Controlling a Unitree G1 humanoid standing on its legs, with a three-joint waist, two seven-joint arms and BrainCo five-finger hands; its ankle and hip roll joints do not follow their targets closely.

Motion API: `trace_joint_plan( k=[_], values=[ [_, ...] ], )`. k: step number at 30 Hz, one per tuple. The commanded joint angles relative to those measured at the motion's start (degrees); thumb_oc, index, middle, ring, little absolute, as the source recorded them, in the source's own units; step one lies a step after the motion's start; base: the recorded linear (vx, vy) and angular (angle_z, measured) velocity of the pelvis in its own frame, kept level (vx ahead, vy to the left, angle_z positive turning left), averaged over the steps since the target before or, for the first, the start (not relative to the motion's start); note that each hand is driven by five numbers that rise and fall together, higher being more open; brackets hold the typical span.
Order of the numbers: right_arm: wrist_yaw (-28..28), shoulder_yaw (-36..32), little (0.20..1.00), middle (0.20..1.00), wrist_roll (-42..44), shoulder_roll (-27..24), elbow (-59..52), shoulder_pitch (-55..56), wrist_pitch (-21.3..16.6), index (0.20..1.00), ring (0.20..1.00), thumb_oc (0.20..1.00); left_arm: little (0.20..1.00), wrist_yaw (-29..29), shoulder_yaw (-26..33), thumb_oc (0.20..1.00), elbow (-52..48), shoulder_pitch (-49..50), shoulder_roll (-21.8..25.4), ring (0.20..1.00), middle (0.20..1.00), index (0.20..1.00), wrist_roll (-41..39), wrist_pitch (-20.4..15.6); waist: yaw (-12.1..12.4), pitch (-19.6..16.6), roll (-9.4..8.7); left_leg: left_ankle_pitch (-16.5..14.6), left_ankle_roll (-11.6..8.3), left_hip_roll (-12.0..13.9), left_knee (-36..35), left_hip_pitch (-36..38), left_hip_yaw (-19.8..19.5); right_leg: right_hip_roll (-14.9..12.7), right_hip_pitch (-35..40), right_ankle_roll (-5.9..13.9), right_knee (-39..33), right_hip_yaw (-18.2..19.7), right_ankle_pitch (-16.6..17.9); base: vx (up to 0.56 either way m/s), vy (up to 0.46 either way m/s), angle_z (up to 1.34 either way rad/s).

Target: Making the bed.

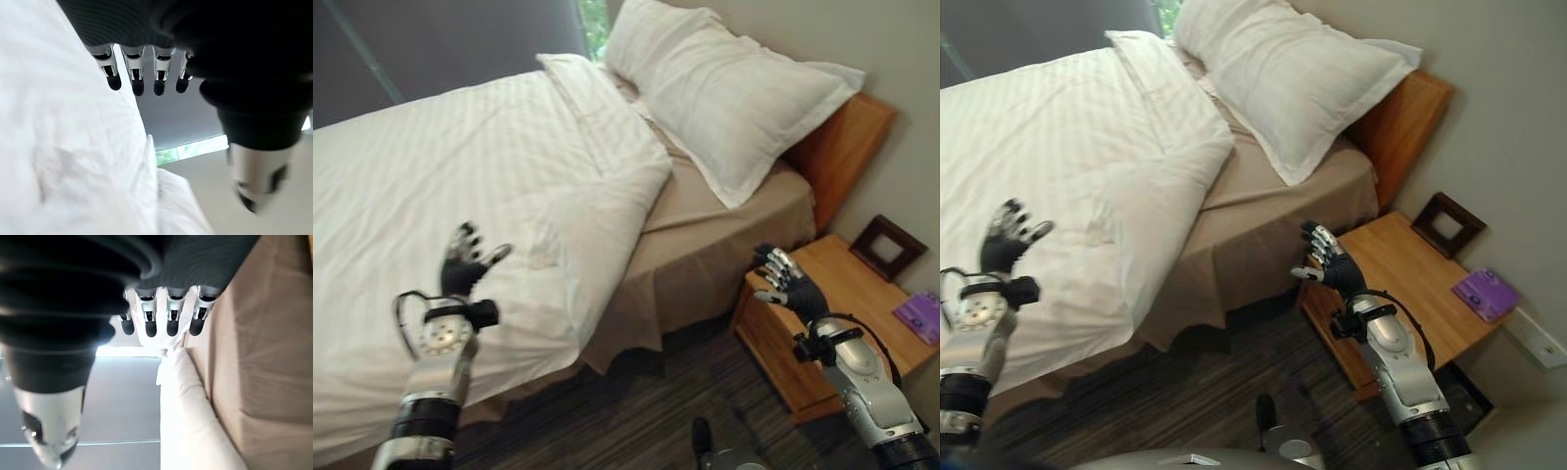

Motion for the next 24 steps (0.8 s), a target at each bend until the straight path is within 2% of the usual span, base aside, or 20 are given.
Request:
trace_joint_plan(
  k=[1, 3, 9, 17, 24],
  values=[
    [1.19, -0.55, 1.000, 1.000, 1.32, -0.97, -3.49, -0.65, -1.77, 1.000, 1.000, 1.000, 1.000, -0.38, -1.64, 1.000, 8.05, -10.17, 5.67, 1.000, 1.000, 1.000, -0.03, -1.71, -2.84, 1.13, 1.32, 1.41, -0.18, 0.18, 0.56, -3.91, 2.83, -1.16, 5.16, 4.54, 0.81, 1.24, -8.72, 0.04, 0.014, -0.16],
    [1.50, -0.53, 1.000, 1.000, 1.78, -1.35, -3.71, 0.54, -1.53, 1.000, 1.000, 1.000, 1.000, -0.71, -1.45, 1.000, 13.73, -12.83, 8.26, 1.000, 1.000, 1.000, -0.06, -1.03, -3.69, 1.53, 1.61, 1.56, -0.40, 0.29, 0.56, -4.64, 3.52, -1.01, 4.13, 4.64, 0.81, 1.69, -8.48, 0.02, 0.008, -0.09],
    [1.74, -1.43, 1.000, 1.000, 2.77, -2.07, -3.40, 2.58, -0.96, 1.000, 1.000, 1.000, 1.000, -2.50, -3.70, 1.000, 21.70, -19.51, 14.46, 1.000, 1.000, 1.000, 0.51, -0.49, -5.11, 2.42, 2.03, 2.31, -1.09, 0.78, 0.56, -8.22, 5.68, -0.37, -0.28, 4.95, 0.81, 3.33, -7.36, 0.01, -0.011, -0.24],
    [1.87, -2.37, 1.000, 1.000, 2.70, -2.43, -2.56, 4.08, -0.70, 1.000, 1.000, 1.000, 1.000, -2.08, -5.52, 1.000, 24.86, -24.91, 16.74, 1.000, 1.000, 1.000, -0.02, -0.23, -5.83, 3.81, 2.38, 2.97, -1.52, 1.01, 0.56, -10.67, 6.15, 0.02, -2.90, 4.79, 0.81, 3.89, -7.03, 0.01, -0.019, -0.09],
    [1.97, -2.44, 1.000, 1.000, 2.52, -4.35, -1.80, 3.42, -0.79, 1.000, 1.000, 1.000, 1.000, -1.12, -7.18, 1.000, 28.50, -30.61, 20.01, 1.000, 1.000, 1.000, 0.47, 0.60, -6.06, 5.64, 1.30, 4.03, -1.95, 1.52, 0.56, -13.94, 6.45, 0.69, -6.37, 4.74, 0.81, 4.20, -6.03, 0.00, -0.012, -0.01]
  ],
)
